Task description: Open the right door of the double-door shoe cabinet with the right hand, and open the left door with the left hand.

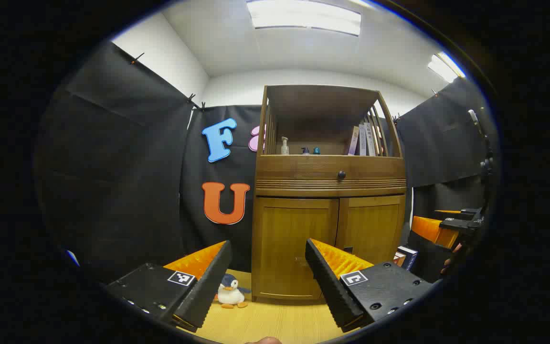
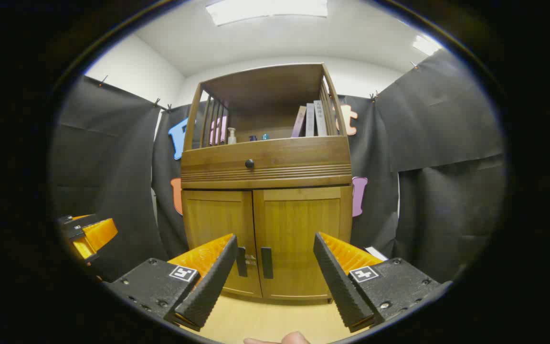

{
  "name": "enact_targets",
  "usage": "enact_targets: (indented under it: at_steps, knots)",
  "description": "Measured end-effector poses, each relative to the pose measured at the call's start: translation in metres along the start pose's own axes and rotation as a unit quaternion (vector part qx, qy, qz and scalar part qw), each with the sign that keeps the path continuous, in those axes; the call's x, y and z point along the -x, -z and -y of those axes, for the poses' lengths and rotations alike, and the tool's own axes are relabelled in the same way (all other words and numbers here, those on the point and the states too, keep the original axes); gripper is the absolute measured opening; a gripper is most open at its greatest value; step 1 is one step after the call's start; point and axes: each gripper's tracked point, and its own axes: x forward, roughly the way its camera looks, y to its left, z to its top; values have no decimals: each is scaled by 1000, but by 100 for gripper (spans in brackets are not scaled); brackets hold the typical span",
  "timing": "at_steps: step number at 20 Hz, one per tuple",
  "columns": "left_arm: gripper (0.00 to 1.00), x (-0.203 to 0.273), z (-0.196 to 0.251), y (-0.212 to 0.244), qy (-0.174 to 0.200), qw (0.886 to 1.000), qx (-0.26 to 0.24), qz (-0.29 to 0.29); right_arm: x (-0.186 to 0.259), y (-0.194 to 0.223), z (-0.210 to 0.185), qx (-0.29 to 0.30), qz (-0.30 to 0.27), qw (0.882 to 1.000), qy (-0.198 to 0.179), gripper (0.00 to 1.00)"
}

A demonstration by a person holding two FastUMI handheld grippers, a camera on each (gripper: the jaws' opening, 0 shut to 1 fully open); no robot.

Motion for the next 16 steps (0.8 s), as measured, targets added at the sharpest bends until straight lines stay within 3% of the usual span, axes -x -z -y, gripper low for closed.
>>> enact_targets:
  at_steps: [1, 2, 7, 9, 10, 11, 12, 13, 16]
  knots:
    - [95, 0, 1, 0, 1, 1000, 2, 0, -1, 0, -1, 0, 0, 1000, 0, 98]
    - [100, 0, 1, 1, 3, 1000, 3, -2, -4, -1, -1, 0, 0, 1000, -1, 97]
    - [95, -5, 2, 1, 6, 1000, -2, -5, -5, 3, -2, -8, -8, 1000, -3, 100]
    - [95, -5, 2, 2, 4, 1000, -2, -5, -8, 3, -2, -7, -11, 1000, -3, 100]
    - [100, -6, 2, 2, 3, 1000, -1, -4, -8, 2, -2, -6, -10, 1000, -3, 98]
    - [95, -6, 1, 2, 2, 1000, 1, -5, -8, 2, 0, -6, -9, 1000, -2, 100]
    - [100, -6, 1, 2, 2, 1000, 2, -5, -8, 3, 0, -6, -9, 1000, -1, 98]
    - [95, -7, 1, 2, 1, 1000, 2, -5, -6, 3, 1, -7, -10, 1000, 0, 100]
    - [95, -8, 1, 1, 1, 1000, 1, -3, -8, 5, 2, -8, -12, 1000, 0, 100]
